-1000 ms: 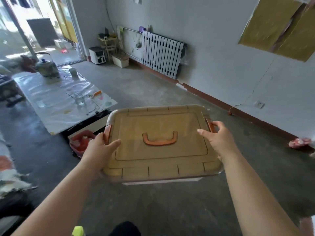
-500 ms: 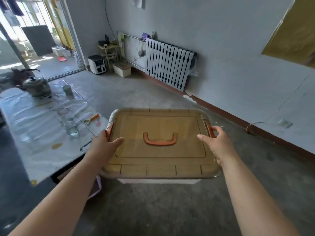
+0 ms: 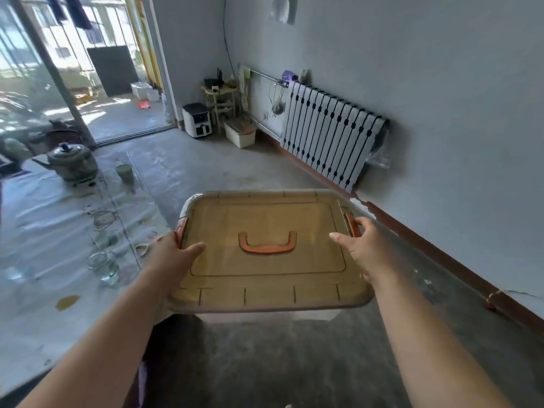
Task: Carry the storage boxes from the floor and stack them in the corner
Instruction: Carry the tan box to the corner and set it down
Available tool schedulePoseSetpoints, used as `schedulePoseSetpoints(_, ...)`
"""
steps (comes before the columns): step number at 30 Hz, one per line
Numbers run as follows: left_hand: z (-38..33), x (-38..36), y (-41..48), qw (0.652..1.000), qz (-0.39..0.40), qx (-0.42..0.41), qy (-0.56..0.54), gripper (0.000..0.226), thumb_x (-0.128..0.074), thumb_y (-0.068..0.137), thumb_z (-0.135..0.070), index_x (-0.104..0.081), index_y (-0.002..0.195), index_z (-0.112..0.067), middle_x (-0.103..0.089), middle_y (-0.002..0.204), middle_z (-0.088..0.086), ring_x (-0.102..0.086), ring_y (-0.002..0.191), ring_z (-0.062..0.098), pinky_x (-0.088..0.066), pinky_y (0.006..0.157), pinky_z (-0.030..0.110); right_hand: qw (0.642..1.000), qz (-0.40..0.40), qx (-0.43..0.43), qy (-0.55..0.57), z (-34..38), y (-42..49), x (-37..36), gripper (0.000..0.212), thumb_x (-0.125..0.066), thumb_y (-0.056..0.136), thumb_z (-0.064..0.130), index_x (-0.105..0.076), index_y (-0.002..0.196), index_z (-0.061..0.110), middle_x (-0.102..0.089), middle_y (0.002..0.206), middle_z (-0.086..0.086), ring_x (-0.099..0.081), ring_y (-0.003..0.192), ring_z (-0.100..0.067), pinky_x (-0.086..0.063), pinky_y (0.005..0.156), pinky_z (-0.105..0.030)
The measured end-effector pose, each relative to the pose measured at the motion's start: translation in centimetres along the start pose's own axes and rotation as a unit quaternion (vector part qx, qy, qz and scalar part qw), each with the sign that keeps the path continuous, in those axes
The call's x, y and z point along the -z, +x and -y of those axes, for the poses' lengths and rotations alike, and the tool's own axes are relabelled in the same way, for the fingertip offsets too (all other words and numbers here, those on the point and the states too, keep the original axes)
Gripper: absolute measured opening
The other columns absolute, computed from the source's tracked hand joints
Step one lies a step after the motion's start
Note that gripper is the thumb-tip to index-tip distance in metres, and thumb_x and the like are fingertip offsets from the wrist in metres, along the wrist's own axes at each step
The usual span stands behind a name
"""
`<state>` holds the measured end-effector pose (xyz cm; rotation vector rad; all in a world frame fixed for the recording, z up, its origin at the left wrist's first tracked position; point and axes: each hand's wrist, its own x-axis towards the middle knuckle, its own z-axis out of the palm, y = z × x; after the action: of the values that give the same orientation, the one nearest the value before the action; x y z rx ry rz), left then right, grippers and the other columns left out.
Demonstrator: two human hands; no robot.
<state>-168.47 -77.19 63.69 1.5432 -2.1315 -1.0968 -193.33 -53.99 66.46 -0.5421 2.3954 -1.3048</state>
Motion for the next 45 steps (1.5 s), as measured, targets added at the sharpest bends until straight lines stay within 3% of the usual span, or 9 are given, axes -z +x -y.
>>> schedulePoseSetpoints(3,-2.6,-0.8,4.3,0.999,-0.025,0.015,-0.023,0.046,-0.07,0.08,-0.039,-0.058,0.115,-0.011,-0.062,0.098,0.008,-0.056,0.081,0.023,-0.039,0.063,0.033,0.999,0.02,0.026,-0.012,2.8,7.1,-0.4,0.069,-0.071,0.079,0.04,-0.039,0.137,0.02,-0.055,0.114,0.003,-0.056,0.101,-0.019,-0.051,0.083,-0.037)
schedulePoseSetpoints(6,-4.1,-1.3,9.1,0.998,-0.034,0.033,-0.051,0.051,-0.071,0.08,-0.036,-0.056,0.124,-0.013,-0.062,0.1,0.005,-0.057,0.083,0.022,-0.041,0.063,0.03,0.999,0.033,0.041,-0.002,5.0,14.1,-2.2,0.068,-0.072,0.079,0.037,-0.04,0.136,0.02,-0.056,0.113,0.0,-0.057,0.099,-0.02,-0.053,0.086,-0.042)
schedulePoseSetpoints(10,-5.2,-1.9,18.1,0.995,-0.033,0.065,-0.073,0.056,-0.071,0.08,-0.039,-0.054,0.127,-0.015,-0.064,0.107,0.008,-0.061,0.091,0.027,-0.051,0.078,0.039,0.997,0.059,0.052,-0.003,7.1,23.5,-6.8,0.069,-0.072,0.079,0.037,-0.038,0.137,0.02,-0.056,0.114,-0.001,-0.057,0.101,-0.02,-0.054,0.079,-0.038)
schedulePoseSetpoints(15,-7.1,-1.7,31.6,0.995,-0.034,0.071,-0.053,0.055,-0.069,0.078,-0.045,-0.053,0.122,-0.016,-0.064,0.107,0.009,-0.061,0.093,0.028,-0.052,0.08,0.044,0.997,0.042,0.062,-0.023,11.3,35.3,-13.3,0.068,-0.072,0.078,0.039,-0.04,0.136,0.021,-0.055,0.109,0.004,-0.054,0.089,-0.01,-0.047,0.07,-0.027)
schedulePoseSetpoints(22,-12.1,0.9,48.2,0.997,-0.037,0.067,-0.014,0.067,-0.067,0.078,-0.051,-0.048,0.13,-0.014,-0.057,0.118,0.015,-0.058,0.103,0.033,-0.05,0.09,0.047,0.998,0.039,0.039,-0.018,17.9,49.2,-19.2,0.068,-0.072,0.076,0.043,-0.042,0.134,0.023,-0.058,0.121,-0.002,-0.058,0.105,-0.022,-0.052,0.086,-0.043)
schedulePoseSetpoints(27,-15.0,0.4,58.9,0.996,-0.04,0.074,-0.016,0.069,-0.069,0.077,-0.05,-0.048,0.131,-0.013,-0.058,0.118,0.013,-0.054,0.091,0.024,-0.046,0.076,0.036,0.998,0.056,0.027,0.016,20.8,60.2,-23.7,0.07,-0.074,0.075,0.04,-0.042,0.135,0.021,-0.057,0.121,-0.004,-0.059,0.106,-0.024,-0.053,0.09,-0.048)
schedulePoseSetpoints(34,-19.5,-0.2,74.6,0.991,-0.094,0.087,-0.037,0.072,-0.071,0.076,-0.049,-0.045,0.135,-0.016,-0.06,0.114,0.005,-0.052,0.092,0.019,-0.042,0.076,0.033,0.99,0.116,0.077,0.007,26.5,79.1,-30.3,0.068,-0.073,0.073,0.047,-0.044,0.13,0.025,-0.054,0.095,0.014,-0.055,0.083,-0.003,-0.042,0.058,-0.021)
schedulePoseSetpoints(40,-22.9,1.4,85.7,0.983,-0.131,0.122,-0.031,0.078,-0.07,0.077,-0.049,-0.041,0.141,-0.017,-0.058,0.129,0.012,-0.054,0.115,0.032,-0.045,0.093,0.042,0.982,0.153,0.107,0.0,34.8,92.2,-36.5,0.067,-0.071,0.074,0.047,-0.043,0.132,0.026,-0.057,0.107,0.008,-0.055,0.094,-0.015,-0.043,0.068,-0.03)
schedulePoseSetpoints(45,-21.6,4.1,95.6,0.979,-0.139,0.146,-0.04,0.076,-0.07,0.077,-0.048,-0.043,0.14,-0.017,-0.059,0.128,0.011,-0.056,0.114,0.031,-0.046,0.092,0.042,0.977,0.184,0.106,0.003,39.3,99.8,-45.4,0.065,-0.071,0.076,0.043,-0.045,0.132,0.025,-0.056,0.12,-0.001,-0.055,0.106,-0.023,-0.047,0.075,-0.032)
